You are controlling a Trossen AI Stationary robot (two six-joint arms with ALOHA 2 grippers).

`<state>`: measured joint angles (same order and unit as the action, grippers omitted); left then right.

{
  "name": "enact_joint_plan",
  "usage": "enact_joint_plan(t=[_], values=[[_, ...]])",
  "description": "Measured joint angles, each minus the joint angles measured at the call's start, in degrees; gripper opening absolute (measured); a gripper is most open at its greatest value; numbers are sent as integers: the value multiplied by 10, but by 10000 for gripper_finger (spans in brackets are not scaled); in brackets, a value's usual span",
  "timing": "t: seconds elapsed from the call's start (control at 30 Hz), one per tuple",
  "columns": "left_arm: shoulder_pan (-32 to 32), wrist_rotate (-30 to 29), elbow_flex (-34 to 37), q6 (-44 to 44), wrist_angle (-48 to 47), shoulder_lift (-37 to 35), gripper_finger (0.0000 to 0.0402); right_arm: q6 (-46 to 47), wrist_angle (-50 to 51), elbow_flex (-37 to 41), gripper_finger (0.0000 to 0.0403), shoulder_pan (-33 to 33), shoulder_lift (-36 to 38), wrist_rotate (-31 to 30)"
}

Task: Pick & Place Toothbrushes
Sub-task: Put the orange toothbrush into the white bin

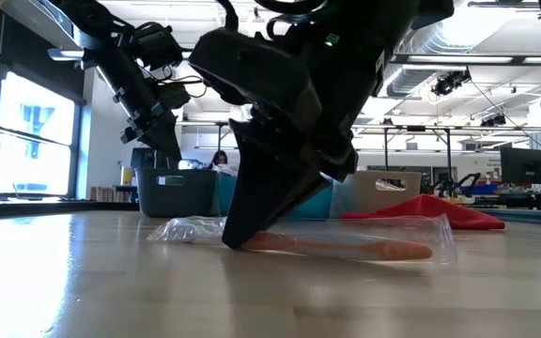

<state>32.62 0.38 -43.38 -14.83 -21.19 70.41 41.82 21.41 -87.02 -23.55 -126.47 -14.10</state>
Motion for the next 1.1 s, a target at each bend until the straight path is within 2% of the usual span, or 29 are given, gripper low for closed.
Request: enact_joint_plan(t=[0.27, 0.53, 0.7, 0.93, 1.1], values=[[0, 0, 0, 0, 0, 0, 0, -18, 11, 3, 10, 0, 38, 10], [0, 0, -1, 0, 0, 0, 0, -58, 37, 2, 10, 14, 116, -36], [0, 0, -1, -4, 0, 0, 0, -76, 91, 2, 9, 26, 184, -90], [0, 0, -1, -6, -2, 0, 0, -91, 170, 1, 8, 30, 287, -198], [0, 1, -1, -7, 0, 0, 0, -80, 265, 0, 8, 17, 361, -283]])
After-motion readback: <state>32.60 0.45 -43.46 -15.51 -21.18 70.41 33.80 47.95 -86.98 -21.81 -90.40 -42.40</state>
